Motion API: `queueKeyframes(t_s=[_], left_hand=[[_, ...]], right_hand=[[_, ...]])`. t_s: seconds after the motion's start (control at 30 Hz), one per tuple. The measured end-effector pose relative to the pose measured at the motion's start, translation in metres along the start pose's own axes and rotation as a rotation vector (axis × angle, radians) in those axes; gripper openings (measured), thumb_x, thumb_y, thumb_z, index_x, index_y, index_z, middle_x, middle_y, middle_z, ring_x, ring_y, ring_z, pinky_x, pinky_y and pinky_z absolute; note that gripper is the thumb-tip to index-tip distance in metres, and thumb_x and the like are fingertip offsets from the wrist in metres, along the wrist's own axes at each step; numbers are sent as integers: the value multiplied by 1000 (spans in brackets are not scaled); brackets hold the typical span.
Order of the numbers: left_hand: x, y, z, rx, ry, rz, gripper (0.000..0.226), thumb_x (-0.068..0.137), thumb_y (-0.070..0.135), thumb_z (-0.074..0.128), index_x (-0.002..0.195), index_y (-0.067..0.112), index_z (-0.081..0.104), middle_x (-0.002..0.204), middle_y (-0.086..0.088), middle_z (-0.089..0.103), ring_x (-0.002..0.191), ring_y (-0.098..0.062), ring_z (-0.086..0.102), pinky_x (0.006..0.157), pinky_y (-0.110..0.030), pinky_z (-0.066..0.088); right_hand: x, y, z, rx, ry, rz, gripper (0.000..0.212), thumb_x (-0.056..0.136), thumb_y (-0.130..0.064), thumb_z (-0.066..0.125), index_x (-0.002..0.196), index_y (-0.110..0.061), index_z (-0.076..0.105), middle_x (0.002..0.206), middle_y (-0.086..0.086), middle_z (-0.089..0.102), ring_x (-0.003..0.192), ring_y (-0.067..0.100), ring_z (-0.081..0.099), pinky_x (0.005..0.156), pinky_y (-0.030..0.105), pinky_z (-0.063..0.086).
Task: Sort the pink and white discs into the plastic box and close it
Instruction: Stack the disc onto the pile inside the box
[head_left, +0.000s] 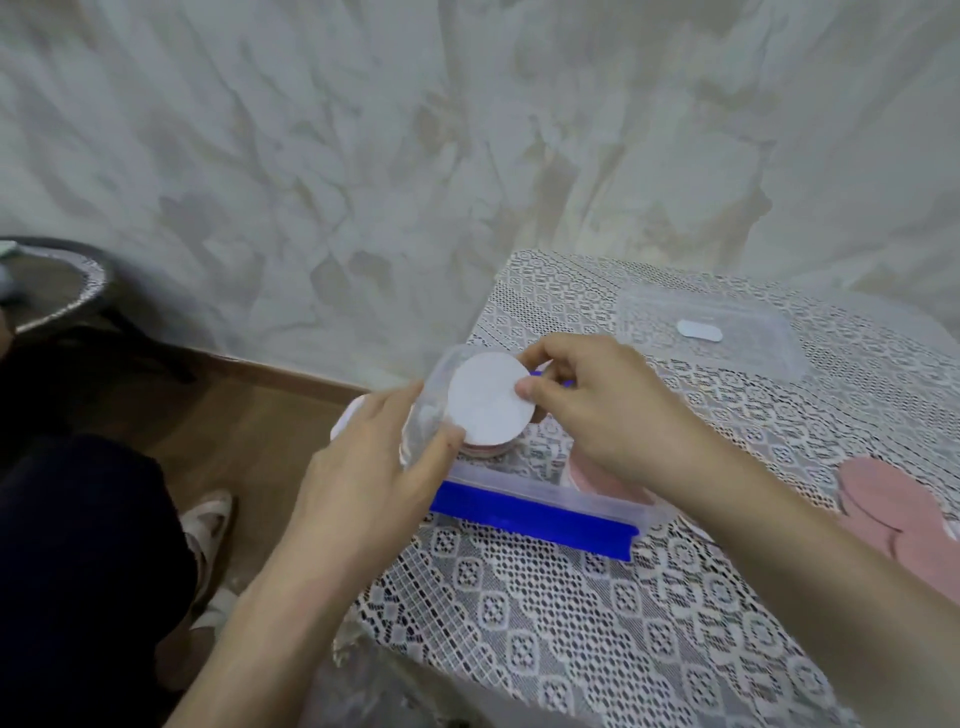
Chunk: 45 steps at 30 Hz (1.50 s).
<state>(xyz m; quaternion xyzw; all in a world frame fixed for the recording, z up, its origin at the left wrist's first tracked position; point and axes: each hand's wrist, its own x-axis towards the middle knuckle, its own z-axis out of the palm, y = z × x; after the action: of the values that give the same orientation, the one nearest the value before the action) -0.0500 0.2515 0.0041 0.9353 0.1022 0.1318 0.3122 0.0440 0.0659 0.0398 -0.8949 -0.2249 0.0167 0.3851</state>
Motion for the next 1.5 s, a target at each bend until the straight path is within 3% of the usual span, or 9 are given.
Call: queueKeyframes(t_s=[0.23, 0.4, 0.53, 0.6, 0.8, 1.1, 1.2, 1.37, 1.5], left_hand=[[2, -9, 0, -59, -51, 9, 67, 92, 67, 46, 153, 44, 29, 147, 25, 46, 130, -7, 50, 96, -29, 43], [4, -10, -1, -73, -51, 16, 70, 90, 69, 44, 154, 42, 30, 150, 25, 42, 133, -6, 47, 103, -34, 45], [4, -9, -2, -89, -47, 30, 69, 89, 69, 43, 152, 43, 33, 146, 26, 45, 129, -5, 51, 103, -40, 48], [4, -10, -2, -91, -52, 33, 69, 89, 68, 43, 152, 42, 33, 148, 26, 43, 131, -5, 49, 104, -40, 47], [7, -14, -2, -41, -69, 55, 69, 90, 71, 45, 151, 42, 33, 148, 25, 42, 126, -6, 52, 103, -40, 47], [9, 0, -7, 184, 3, 51, 66, 85, 70, 47, 142, 37, 49, 139, 17, 50, 111, -14, 61, 84, -36, 46], [12, 8, -14, 258, 38, 88, 63, 86, 64, 54, 141, 35, 51, 136, 9, 51, 116, -16, 56, 84, -38, 50], [19, 30, -13, 395, 72, 184, 51, 91, 52, 57, 136, 29, 54, 127, 3, 56, 113, -24, 53, 84, -40, 50], [18, 52, 5, 528, 63, 275, 46, 91, 49, 57, 127, 21, 61, 118, -2, 62, 104, -27, 56, 77, -38, 47]], right_hand=[[26, 3, 26, -541, -97, -9, 30, 98, -33, 57, 127, -29, 57, 106, 4, 72, 102, 33, 64, 82, 41, 51], [24, 6, 25, -594, -118, -68, 22, 97, -47, 55, 116, -36, 60, 105, -6, 73, 98, 25, 65, 74, 35, 48], [20, 2, 20, -626, -223, -52, 56, 77, -79, 59, 117, -40, 56, 99, -10, 70, 98, 21, 62, 80, 36, 51], [19, 1, 23, -681, -258, -45, 63, 73, -78, 63, 121, -40, 49, 100, -9, 70, 98, 23, 60, 79, 36, 50], [28, -2, 32, -757, -208, -126, 57, 84, -64, 66, 128, -31, 52, 105, 2, 69, 102, 31, 62, 72, 36, 42], [24, -1, 27, -743, -198, -149, 66, 79, -73, 65, 130, -33, 54, 112, 1, 69, 108, 29, 62, 71, 35, 39], [11, -6, 16, -747, -159, -180, 72, 82, -77, 58, 137, -31, 54, 120, 3, 69, 111, 29, 62, 75, 36, 42], [-21, -6, -3, -779, -46, -238, 50, 93, -71, 48, 116, -28, 61, 103, -3, 69, 97, 24, 63, 66, 36, 45], [-47, 0, -29, -804, 15, -219, 39, 98, -60, 46, 115, -27, 58, 105, -2, 66, 99, 25, 60, 72, 38, 49]])
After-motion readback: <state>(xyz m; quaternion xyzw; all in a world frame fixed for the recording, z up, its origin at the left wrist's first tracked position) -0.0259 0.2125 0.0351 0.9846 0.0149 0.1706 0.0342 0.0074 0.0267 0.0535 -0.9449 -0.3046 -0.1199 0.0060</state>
